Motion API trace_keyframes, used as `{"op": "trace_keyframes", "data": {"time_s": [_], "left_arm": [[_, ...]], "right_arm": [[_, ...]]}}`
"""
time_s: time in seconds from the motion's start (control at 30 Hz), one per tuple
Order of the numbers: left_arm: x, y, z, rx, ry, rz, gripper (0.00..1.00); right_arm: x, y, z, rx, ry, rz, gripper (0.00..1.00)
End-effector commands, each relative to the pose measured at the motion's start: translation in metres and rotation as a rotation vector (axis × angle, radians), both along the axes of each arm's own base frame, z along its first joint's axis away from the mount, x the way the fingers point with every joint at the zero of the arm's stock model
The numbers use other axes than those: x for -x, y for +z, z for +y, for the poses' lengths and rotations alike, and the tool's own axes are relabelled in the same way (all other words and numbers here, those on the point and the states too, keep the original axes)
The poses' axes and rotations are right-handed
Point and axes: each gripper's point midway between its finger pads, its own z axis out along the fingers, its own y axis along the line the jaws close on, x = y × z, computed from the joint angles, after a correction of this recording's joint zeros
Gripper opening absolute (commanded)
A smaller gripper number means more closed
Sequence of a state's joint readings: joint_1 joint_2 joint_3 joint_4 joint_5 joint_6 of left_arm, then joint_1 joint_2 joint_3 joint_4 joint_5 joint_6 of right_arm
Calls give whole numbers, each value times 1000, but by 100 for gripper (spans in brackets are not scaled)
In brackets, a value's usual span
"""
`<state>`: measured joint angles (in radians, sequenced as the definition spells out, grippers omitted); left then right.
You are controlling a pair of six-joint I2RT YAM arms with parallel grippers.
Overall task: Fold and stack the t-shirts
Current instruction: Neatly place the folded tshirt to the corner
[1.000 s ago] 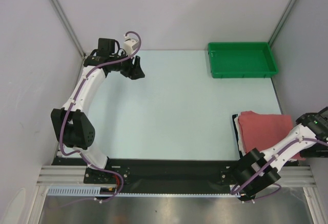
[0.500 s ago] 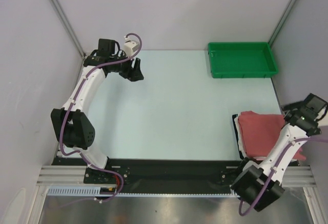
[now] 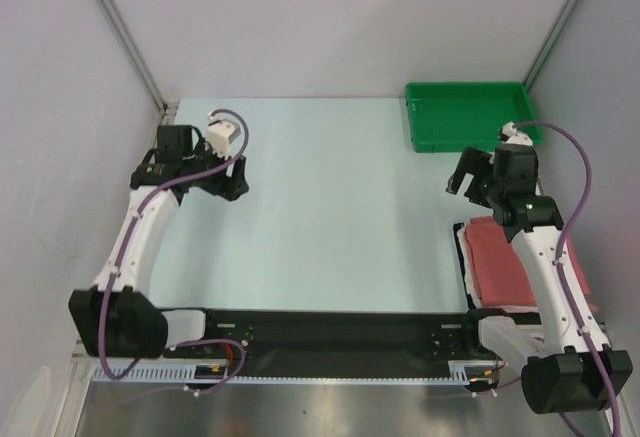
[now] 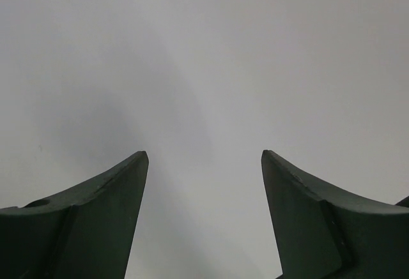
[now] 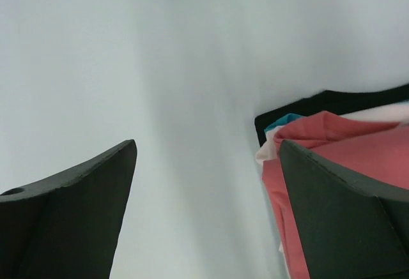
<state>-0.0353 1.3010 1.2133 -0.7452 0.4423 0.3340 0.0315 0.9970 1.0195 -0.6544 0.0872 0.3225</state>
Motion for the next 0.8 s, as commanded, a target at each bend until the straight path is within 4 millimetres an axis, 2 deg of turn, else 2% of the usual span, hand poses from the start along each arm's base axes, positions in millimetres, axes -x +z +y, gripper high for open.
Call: {"op": "trace_keyframes", "data": {"time_s": [0.0,0.07,0.1,0.17,0.2,0.23,0.33,0.4,0.53,0.63,0.77], "left_arm": [[20,-8,24,-103,62,-79,78],[29,-14,33,-143,101,-102,78],[43,-21,37,-156,111,-114,79],[49,-23,41,-169,131,-154,80],[56,-33,46,-191,148,-154,81],[60,-25,48,-196,161,-204,81],[71,-37,56,-213,185,-186,81],[73,-43,61,-213,197,-175,99],[72,-44,72,-204,252,-182,100],[72,-42,75,-205,271,-192,100],[73,-41,77,-212,274,-207,100]], "right_arm": [[-10,14,14,82,129,-57,100],[-12,10,22,76,180,-56,100],[-12,6,23,74,185,-49,100],[-15,5,25,70,195,-58,100],[-16,6,25,70,195,-69,100],[-20,7,26,71,200,-91,100],[-28,12,36,58,254,-144,100],[-32,14,39,60,272,-162,100],[-39,13,40,60,279,-184,100],[-40,11,47,40,305,-190,100],[-38,8,46,28,291,-187,99]]}}
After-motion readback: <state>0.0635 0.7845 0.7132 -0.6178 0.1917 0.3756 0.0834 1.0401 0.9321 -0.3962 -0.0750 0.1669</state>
